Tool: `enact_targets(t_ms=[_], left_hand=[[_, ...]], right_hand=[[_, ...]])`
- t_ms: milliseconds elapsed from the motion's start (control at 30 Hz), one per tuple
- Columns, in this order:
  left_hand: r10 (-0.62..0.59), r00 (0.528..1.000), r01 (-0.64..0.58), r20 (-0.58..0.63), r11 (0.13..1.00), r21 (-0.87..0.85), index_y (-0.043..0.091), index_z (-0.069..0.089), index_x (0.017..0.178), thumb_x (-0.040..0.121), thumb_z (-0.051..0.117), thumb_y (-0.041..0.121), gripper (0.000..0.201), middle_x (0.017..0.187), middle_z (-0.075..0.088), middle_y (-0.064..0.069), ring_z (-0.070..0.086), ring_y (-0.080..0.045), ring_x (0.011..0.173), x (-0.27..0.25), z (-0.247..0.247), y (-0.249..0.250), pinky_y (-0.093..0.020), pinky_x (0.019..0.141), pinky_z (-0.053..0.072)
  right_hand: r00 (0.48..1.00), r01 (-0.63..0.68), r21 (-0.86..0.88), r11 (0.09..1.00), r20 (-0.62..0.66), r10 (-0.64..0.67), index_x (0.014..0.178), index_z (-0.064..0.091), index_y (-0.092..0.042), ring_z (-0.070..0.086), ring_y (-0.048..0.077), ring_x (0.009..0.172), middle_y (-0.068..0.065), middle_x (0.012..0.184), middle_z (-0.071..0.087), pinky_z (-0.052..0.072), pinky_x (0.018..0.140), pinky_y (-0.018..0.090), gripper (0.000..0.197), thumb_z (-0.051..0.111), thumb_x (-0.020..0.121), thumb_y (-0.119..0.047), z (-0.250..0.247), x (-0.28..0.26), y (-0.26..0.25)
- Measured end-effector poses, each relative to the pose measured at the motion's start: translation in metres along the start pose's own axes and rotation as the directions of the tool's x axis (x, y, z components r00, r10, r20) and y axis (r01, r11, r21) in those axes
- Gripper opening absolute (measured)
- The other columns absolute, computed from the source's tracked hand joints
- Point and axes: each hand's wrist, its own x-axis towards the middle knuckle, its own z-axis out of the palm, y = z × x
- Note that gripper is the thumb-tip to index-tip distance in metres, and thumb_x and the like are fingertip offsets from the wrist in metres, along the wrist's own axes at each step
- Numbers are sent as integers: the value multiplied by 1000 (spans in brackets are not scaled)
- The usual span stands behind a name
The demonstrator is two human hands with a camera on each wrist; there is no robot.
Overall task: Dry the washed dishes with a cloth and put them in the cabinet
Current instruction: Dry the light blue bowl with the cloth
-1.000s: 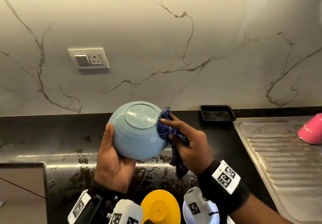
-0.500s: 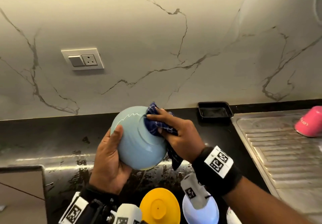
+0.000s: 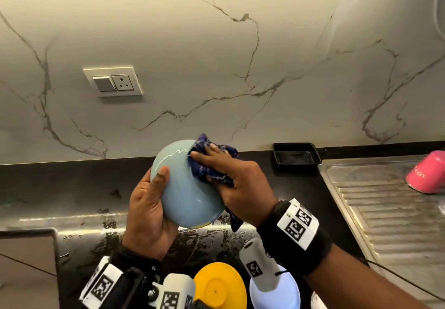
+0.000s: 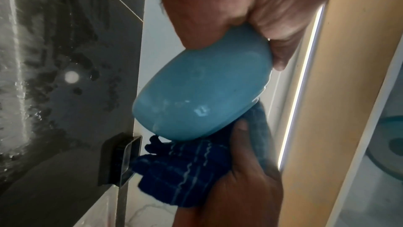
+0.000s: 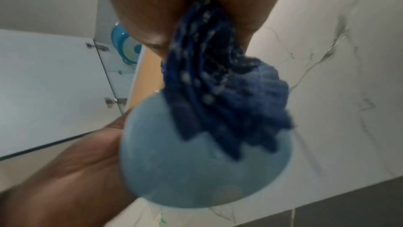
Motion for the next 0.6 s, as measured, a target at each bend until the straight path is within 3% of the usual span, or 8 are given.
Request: enact_targets(t_ms=[67, 133, 267, 300, 367, 433, 533, 600], left_hand=[[4, 1000, -4, 3, 1000, -19, 4, 53, 141, 100, 46, 29, 49, 133, 64, -22, 68, -34, 113, 2, -1, 4, -51, 87, 60], [13, 1000, -13, -9, 1000, -26, 3, 52, 141, 100, 46, 29, 50, 132, 64, -22, 67, -36, 114, 2, -4, 8, -51, 86, 60], [11, 1000, -13, 28, 999, 49, 5, 57, 138, 97, 49, 24, 46, 131, 65, -23, 67, -37, 111, -4, -3, 1, -50, 86, 60], [-1, 999, -1, 39, 998, 71, 6, 58, 137, 96, 49, 23, 45, 129, 66, -23, 68, -37, 109, -6, -1, 0, -50, 85, 61], [-17, 998, 13, 60, 997, 80, 7, 59, 135, 94, 50, 22, 44, 126, 68, -22, 70, -34, 105, -5, 3, -1, -49, 82, 62], [-3, 997, 1, 75, 999, 34, 5, 59, 133, 94, 48, 22, 43, 124, 69, -22, 72, -31, 102, -2, 6, 3, -44, 79, 63], [17, 997, -17, 75, 1000, -7, 2, 57, 133, 95, 48, 23, 45, 125, 68, -24, 71, -34, 104, 2, 4, 11, -50, 85, 61], [2, 998, -2, 62, 1000, -4, 4, 57, 136, 93, 55, 28, 49, 128, 66, -25, 69, -38, 107, 1, 2, 11, -55, 86, 59]], right_hand=[[990, 135, -61, 989, 46, -132, 137, 58, -20, 38, 15, 143, 3, 147, 49, 27, 121, 35, 67, 61, 77, 9, 2, -9, -3], [984, 177, -90, 980, 52, -173, 137, 57, -20, 41, 14, 141, 2, 145, 51, 30, 120, 36, 68, 67, 77, 10, 2, -21, 8], [991, -99, 90, 991, -76, 106, 132, 64, -20, 46, 4, 134, -2, 140, 55, 39, 114, 39, 58, 69, 82, 9, -8, -16, 28], [987, -119, 123, 985, -89, 130, 132, 64, -19, 47, 3, 134, -3, 140, 56, 38, 115, 38, 56, 68, 83, 9, -9, -10, 25], [995, -55, 134, 989, -71, 65, 132, 63, -18, 44, 3, 136, -3, 142, 55, 34, 118, 34, 56, 68, 84, 9, -7, 1, 10], [996, 92, 70, 993, 13, -94, 134, 60, -20, 39, 7, 141, -1, 145, 52, 30, 120, 34, 61, 68, 81, 10, -1, -2, -3], [946, 309, -57, 949, 119, -301, 134, 59, -22, 39, 16, 143, 0, 147, 51, 34, 118, 43, 57, 70, 85, 3, 0, -22, 4], [968, 239, -19, 971, 82, -236, 135, 58, -23, 40, 17, 142, -2, 146, 51, 35, 117, 47, 54, 70, 87, -1, -5, -28, 22]])
